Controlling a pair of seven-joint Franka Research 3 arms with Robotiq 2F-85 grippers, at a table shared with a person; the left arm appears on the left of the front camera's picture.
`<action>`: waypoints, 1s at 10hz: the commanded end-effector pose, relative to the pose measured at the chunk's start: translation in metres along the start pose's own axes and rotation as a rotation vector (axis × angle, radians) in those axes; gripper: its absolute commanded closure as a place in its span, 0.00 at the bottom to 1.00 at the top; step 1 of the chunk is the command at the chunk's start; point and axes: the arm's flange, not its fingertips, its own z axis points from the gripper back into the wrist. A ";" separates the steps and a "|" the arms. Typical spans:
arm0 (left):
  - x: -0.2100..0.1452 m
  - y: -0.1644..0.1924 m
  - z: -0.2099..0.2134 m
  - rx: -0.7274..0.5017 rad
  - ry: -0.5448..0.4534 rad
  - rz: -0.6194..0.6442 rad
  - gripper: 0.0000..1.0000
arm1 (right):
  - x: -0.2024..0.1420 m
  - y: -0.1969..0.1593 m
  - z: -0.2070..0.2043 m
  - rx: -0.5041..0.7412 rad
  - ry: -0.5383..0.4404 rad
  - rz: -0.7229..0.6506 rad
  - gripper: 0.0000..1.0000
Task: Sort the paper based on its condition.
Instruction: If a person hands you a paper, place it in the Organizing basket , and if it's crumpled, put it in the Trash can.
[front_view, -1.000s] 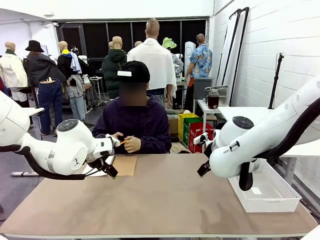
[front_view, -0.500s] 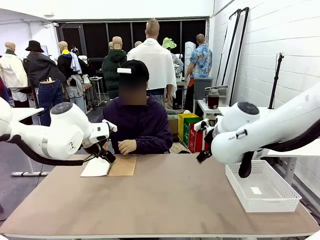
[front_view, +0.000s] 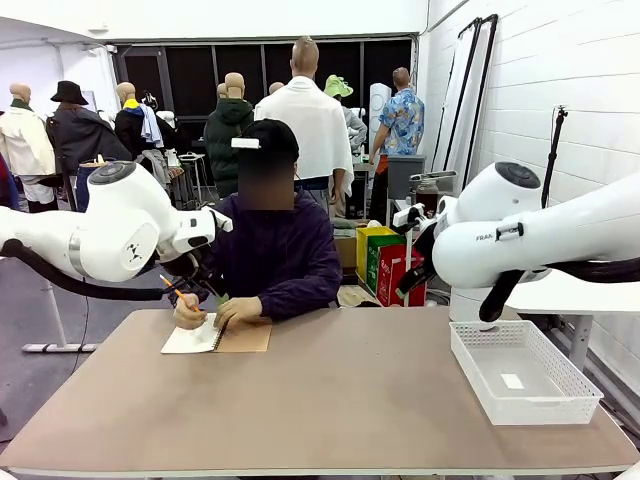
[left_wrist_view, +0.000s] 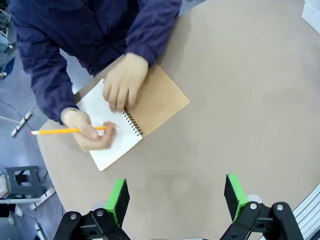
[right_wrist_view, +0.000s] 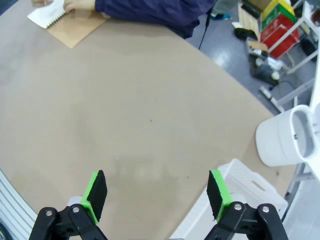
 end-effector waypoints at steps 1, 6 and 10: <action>-0.003 0.003 0.012 0.002 -0.025 0.008 0.00 | 0.006 -0.002 0.016 0.043 -0.051 0.027 0.00; -0.015 -0.007 0.028 0.016 -0.076 0.004 0.00 | 0.012 0.002 0.033 0.041 -0.124 0.026 0.00; -0.007 -0.002 0.027 0.016 -0.055 0.004 0.00 | 0.017 0.006 0.037 0.007 -0.098 0.014 0.00</action>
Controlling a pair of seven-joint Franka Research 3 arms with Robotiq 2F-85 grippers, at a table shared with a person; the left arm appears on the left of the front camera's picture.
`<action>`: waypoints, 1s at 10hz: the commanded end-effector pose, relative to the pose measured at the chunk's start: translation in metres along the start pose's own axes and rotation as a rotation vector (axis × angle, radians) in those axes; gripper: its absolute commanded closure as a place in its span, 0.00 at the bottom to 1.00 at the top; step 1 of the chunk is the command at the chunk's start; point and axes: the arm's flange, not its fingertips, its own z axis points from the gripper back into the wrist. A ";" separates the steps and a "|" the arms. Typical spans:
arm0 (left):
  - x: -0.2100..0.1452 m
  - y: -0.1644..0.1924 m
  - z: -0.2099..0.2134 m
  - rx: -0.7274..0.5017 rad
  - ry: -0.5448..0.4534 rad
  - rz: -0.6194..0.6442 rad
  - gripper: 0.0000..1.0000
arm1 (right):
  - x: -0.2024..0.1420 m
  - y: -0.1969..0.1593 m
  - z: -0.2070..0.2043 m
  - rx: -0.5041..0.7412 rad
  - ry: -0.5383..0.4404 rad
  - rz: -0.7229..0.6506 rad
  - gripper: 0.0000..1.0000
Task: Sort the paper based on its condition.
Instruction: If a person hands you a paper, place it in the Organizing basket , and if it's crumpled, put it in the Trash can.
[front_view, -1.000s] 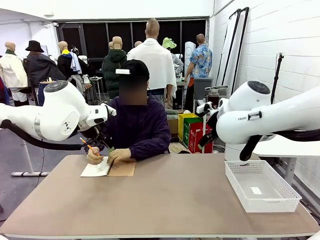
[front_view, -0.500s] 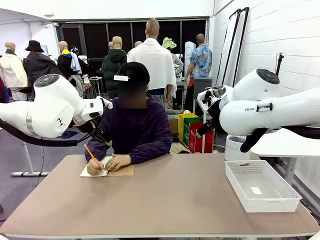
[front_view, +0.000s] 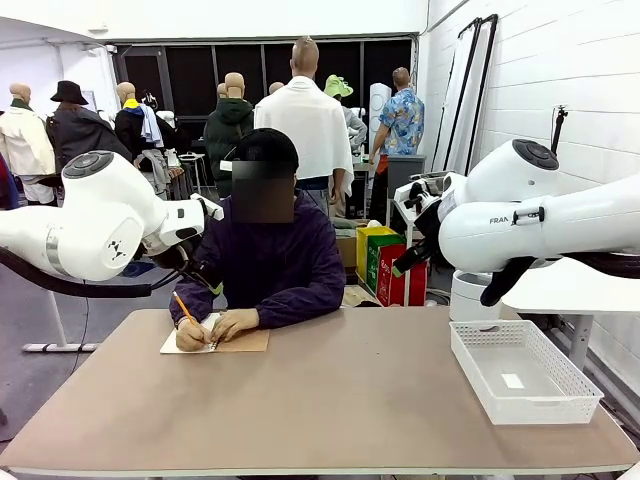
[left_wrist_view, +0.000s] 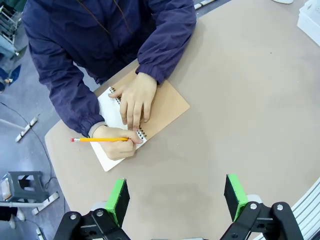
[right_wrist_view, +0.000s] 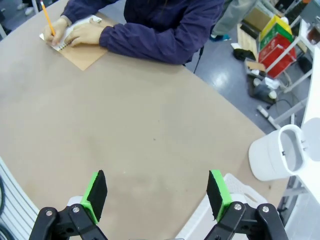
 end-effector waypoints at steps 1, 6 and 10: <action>0.002 0.002 -0.002 -0.002 0.004 0.004 0.00 | 0.001 0.000 0.002 0.001 -0.005 0.000 0.00; 0.002 0.002 -0.002 -0.002 0.004 0.004 0.00 | 0.001 0.000 0.002 0.001 -0.005 0.000 0.00; 0.002 0.002 -0.002 -0.002 0.004 0.004 0.00 | 0.001 0.000 0.002 0.001 -0.005 0.000 0.00</action>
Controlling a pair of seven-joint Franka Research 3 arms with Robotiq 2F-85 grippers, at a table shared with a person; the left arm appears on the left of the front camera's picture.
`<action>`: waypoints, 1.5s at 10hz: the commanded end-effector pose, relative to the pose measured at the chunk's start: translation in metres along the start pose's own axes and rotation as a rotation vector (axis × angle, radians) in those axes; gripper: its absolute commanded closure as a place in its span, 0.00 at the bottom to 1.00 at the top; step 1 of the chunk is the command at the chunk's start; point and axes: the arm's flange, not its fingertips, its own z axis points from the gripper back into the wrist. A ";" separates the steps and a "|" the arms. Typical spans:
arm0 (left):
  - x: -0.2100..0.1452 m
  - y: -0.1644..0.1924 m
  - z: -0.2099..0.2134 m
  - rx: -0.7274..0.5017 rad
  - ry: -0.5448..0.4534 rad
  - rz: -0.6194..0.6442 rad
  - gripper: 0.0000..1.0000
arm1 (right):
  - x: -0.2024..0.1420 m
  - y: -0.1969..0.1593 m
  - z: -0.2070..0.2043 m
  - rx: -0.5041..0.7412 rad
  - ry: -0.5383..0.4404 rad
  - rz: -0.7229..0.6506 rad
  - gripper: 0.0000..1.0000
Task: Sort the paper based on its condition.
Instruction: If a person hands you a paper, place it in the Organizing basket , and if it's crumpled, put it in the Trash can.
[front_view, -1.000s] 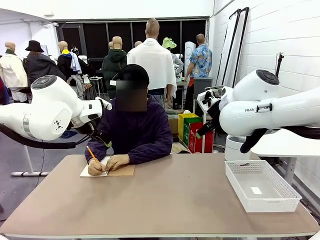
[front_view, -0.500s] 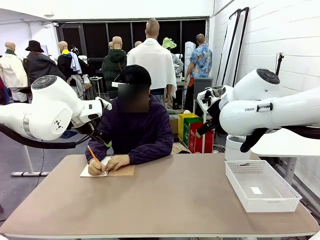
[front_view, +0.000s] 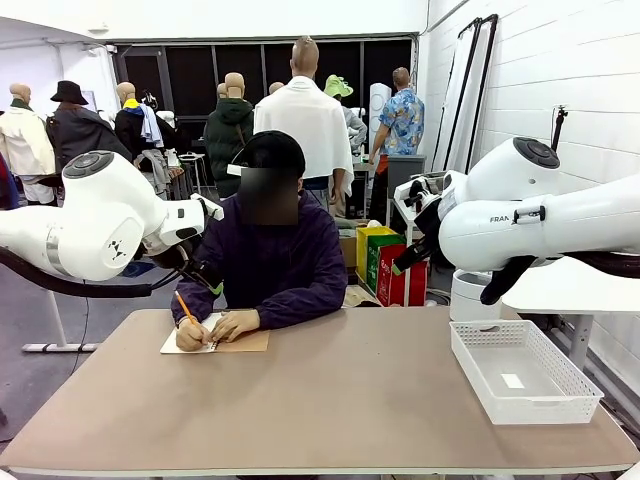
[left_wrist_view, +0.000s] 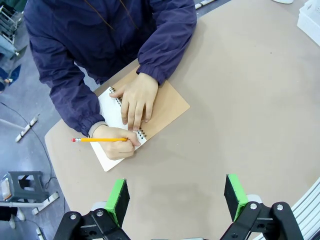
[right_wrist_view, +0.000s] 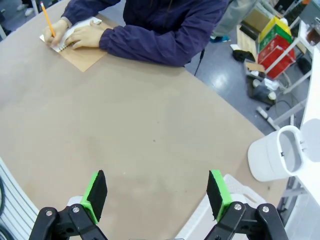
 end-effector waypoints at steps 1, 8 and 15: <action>0.002 0.002 -0.001 -0.002 0.004 0.004 0.00 | 0.000 0.000 0.000 0.003 -0.001 0.000 0.00; 0.002 0.002 -0.001 -0.002 0.004 0.004 0.00 | 0.000 0.000 0.000 0.003 -0.001 0.000 0.00; 0.002 0.002 -0.001 -0.002 0.004 0.004 0.00 | 0.000 0.000 0.000 0.003 -0.001 0.000 0.00</action>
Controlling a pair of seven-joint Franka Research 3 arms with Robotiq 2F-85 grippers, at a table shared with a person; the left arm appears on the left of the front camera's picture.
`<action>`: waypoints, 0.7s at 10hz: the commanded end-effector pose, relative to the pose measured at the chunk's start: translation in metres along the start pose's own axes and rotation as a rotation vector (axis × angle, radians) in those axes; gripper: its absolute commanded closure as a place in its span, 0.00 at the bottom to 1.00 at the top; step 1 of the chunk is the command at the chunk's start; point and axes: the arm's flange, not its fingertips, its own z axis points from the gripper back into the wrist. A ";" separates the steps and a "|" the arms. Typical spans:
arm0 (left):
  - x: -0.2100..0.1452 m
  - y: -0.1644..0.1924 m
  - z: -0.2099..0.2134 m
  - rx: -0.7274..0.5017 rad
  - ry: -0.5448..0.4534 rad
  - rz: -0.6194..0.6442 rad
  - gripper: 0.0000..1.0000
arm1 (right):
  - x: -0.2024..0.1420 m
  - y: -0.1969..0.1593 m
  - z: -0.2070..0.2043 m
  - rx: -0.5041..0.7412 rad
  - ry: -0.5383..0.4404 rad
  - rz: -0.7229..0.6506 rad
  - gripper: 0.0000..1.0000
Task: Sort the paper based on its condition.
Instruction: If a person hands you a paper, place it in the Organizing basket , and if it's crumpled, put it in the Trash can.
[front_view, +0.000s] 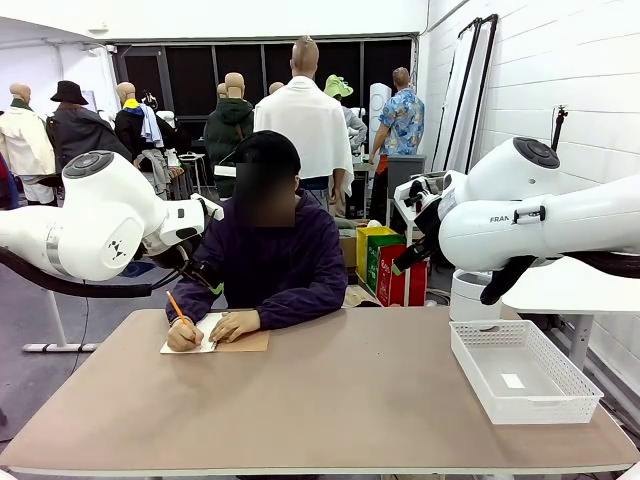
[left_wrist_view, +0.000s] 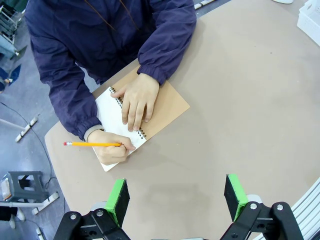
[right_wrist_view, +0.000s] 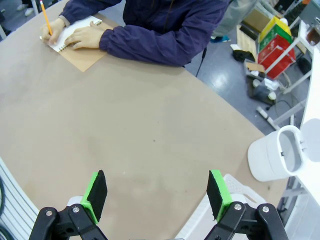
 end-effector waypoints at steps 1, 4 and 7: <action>0.002 0.002 -0.001 -0.002 0.004 0.004 0.00 | 0.000 0.000 0.000 0.003 -0.001 0.000 0.00; 0.002 0.002 -0.001 -0.002 0.004 0.004 0.00 | 0.000 0.000 0.000 0.003 -0.001 0.000 0.00; 0.002 0.002 -0.001 -0.002 0.004 0.004 0.00 | 0.000 0.000 0.000 0.003 -0.001 0.000 0.00</action>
